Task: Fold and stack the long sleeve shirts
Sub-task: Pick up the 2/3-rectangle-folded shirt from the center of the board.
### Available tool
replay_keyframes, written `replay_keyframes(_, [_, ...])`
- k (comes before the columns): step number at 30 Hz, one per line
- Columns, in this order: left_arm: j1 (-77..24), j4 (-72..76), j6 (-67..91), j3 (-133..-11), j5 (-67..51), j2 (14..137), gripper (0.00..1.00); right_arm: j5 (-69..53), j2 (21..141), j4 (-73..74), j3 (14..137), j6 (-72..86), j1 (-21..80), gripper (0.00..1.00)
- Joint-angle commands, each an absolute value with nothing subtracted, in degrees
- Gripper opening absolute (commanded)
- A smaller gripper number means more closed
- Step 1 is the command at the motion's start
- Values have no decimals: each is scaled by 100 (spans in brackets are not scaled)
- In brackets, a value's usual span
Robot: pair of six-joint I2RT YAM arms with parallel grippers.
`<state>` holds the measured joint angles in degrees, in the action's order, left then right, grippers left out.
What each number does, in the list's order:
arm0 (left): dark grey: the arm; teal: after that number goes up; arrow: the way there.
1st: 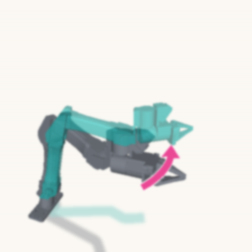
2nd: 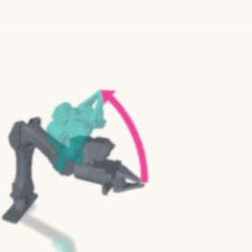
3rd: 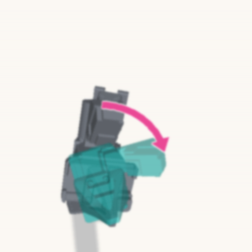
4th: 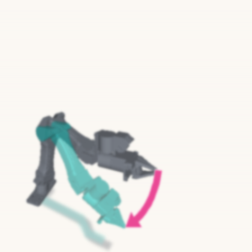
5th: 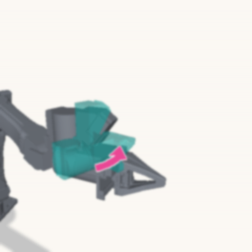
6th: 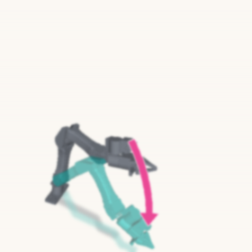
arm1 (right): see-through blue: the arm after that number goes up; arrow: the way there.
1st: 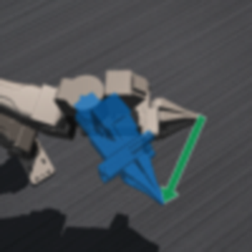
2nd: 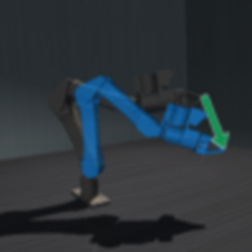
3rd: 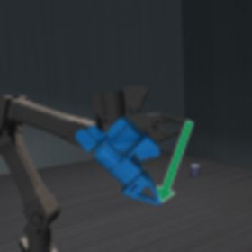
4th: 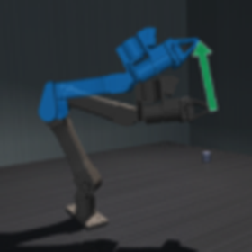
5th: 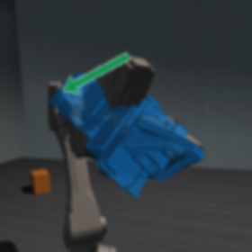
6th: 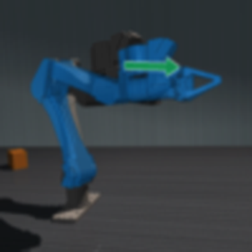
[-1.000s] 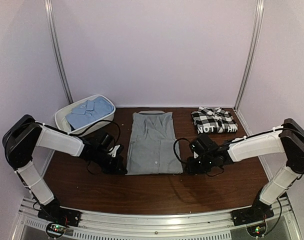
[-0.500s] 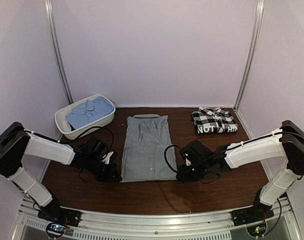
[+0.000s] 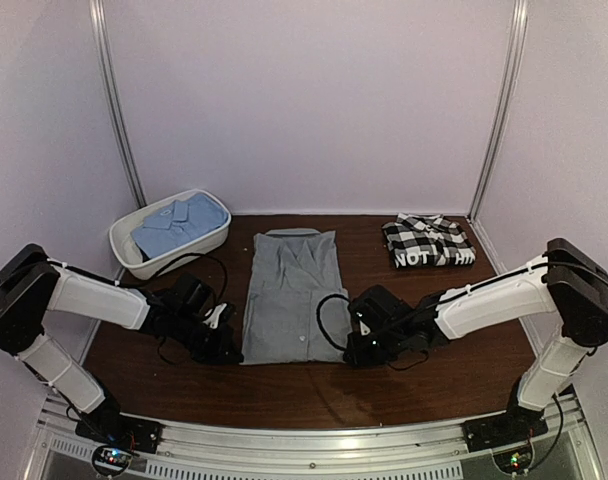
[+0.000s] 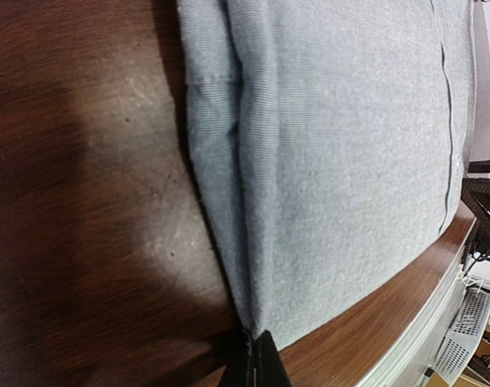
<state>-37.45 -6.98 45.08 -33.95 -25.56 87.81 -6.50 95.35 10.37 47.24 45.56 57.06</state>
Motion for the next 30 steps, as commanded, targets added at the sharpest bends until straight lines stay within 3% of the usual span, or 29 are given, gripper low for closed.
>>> replay_keyframes(1, [-3801, -1156, 4483, -3243, -2425, 8786, 0, -719, 9767, 1048, 4775, 4677, 5815, 21])
replay_keyframes(8, [-3868, -1255, 4481, -3295, -2473, 8536, 0, -546, 9408, 1193, 4588, 4891, 5838, 0])
replay_keyframes(21, [-4689, -2305, 5048, -3134, -1974, 6898, 0, -385, 7415, 1400, 3713, 5432, 6276, 0])
replay_keyframes(27, [-4801, -3135, 5250, -4143, -1800, 5956, 0, -273, 6629, 1761, 4252, 5287, 6260, 0])
replay_keyframes(30, [-4640, -3507, 4839, -5202, -1562, 6381, 0, -486, 6744, 1803, 4797, 4951, 5768, 0])
